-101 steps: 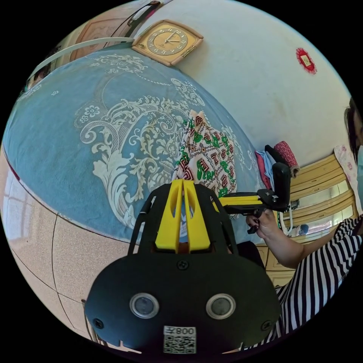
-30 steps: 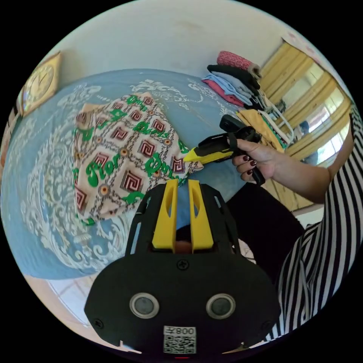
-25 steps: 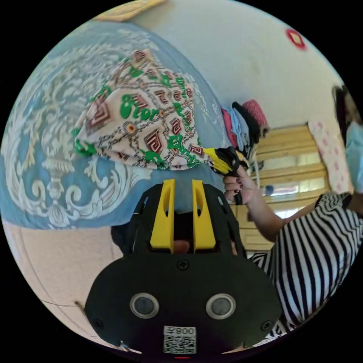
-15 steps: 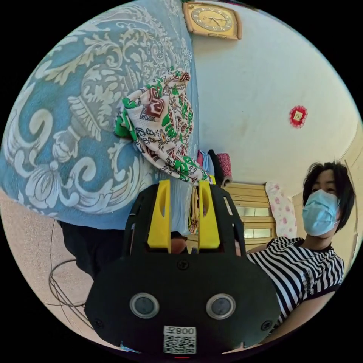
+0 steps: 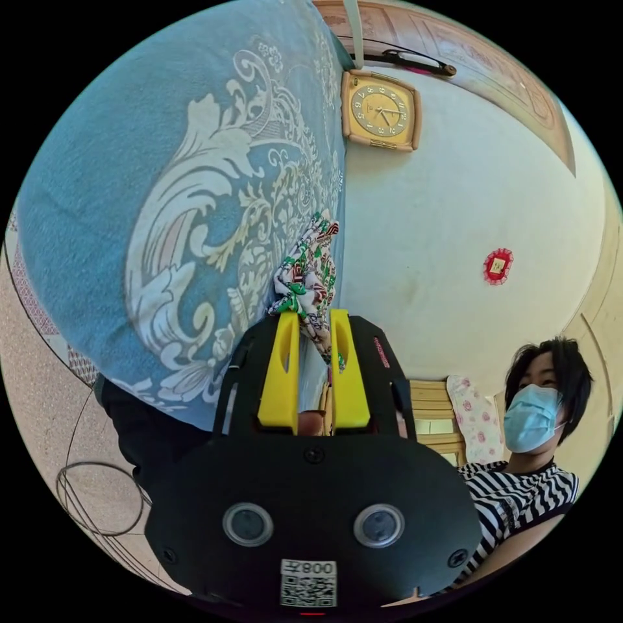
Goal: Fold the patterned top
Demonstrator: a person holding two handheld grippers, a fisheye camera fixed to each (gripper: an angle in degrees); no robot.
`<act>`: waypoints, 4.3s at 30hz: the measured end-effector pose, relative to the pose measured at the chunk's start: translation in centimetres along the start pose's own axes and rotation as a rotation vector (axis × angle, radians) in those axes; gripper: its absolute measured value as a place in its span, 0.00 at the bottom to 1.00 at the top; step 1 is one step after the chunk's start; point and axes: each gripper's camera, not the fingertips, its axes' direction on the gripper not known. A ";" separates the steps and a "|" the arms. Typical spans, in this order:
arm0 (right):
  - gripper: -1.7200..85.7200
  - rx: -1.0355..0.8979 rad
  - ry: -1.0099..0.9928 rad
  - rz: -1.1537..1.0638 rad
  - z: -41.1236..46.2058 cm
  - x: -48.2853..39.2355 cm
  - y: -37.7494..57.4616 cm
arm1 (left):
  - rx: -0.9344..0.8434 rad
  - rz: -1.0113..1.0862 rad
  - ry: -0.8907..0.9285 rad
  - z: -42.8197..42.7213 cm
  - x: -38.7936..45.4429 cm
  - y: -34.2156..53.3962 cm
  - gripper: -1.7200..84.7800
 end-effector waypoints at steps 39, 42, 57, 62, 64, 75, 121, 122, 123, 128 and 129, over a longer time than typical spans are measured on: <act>0.03 0.439 0.018 -0.423 -27.4 -27.4 50.9 | -0.462 0.622 0.231 18.7 7.5 30.3 0.04; 0.03 0.507 0.023 -0.444 -30.8 -28.4 55.1 | -0.540 0.635 0.263 23.0 7.0 32.9 0.04; 0.03 0.686 0.213 -0.443 -56.4 -38.4 54.8 | -0.790 0.721 0.199 56.7 5.0 39.9 0.04; 0.03 0.738 0.292 -0.597 -66.7 -49.1 52.4 | -0.735 0.859 0.316 68.0 9.3 41.8 0.04; 0.03 0.750 0.349 -0.618 -69.2 -51.2 52.3 | -0.739 0.891 0.339 71.3 9.5 42.7 0.04; 0.03 0.620 0.578 -0.015 -81.8 -34.5 47.9 | -1.018 0.669 -0.113 92.7 -11.3 48.6 0.04; 0.03 0.852 1.160 -0.116 -79.8 -43.5 50.7 | -1.100 0.799 -0.256 109.0 -27.8 44.0 0.02; 0.04 0.872 1.210 -0.147 -79.9 -45.2 50.4 | -1.104 0.802 -0.237 108.3 -27.6 43.7 0.02; 0.04 0.883 1.237 -0.159 -80.0 -46.1 50.1 | -1.106 0.803 -0.230 108.0 -27.5 43.6 0.02; 0.07 0.896 1.420 -0.183 -82.8 -51.3 44.8 | -1.149 0.871 -0.185 104.9 -26.0 43.7 0.04; 0.07 0.896 1.429 -0.177 -83.3 -51.6 44.1 | -1.154 0.883 -0.182 104.6 -25.8 43.8 0.04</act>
